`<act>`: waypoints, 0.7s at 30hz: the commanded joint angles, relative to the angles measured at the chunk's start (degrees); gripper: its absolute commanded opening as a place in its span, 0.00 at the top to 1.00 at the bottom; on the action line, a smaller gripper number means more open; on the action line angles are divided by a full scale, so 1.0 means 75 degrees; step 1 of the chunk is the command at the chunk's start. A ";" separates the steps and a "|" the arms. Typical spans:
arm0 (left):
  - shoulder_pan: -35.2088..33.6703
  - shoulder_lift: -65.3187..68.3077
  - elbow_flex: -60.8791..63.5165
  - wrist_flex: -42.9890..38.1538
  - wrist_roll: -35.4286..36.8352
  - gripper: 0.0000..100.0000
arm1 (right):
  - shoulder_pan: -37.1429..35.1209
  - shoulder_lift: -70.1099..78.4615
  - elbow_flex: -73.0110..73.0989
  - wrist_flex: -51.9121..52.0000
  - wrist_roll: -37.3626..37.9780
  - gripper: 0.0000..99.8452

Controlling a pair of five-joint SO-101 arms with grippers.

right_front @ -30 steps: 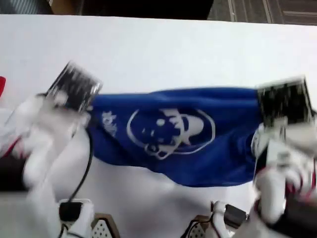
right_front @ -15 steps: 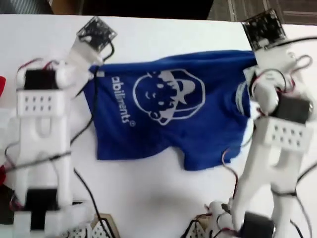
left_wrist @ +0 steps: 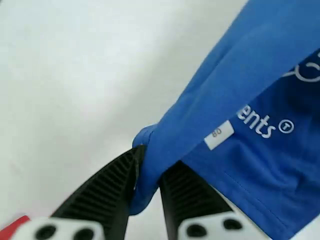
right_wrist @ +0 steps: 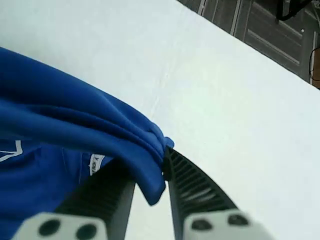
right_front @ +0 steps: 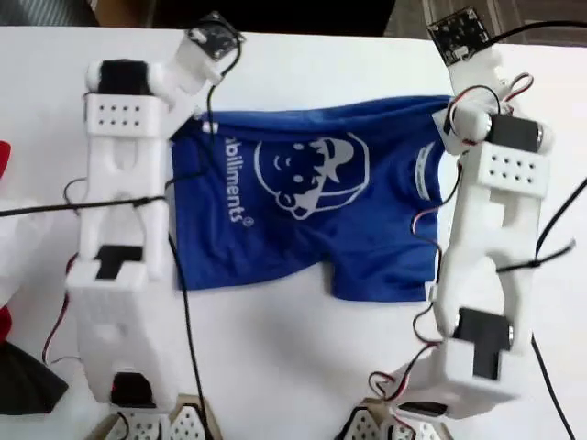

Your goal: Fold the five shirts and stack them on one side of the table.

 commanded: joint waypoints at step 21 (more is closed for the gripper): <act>-0.0105 -0.2004 0.4718 0.0492 -0.0856 0.98 | 0.0240 0.0440 -0.0610 0.4144 0.0891 0.98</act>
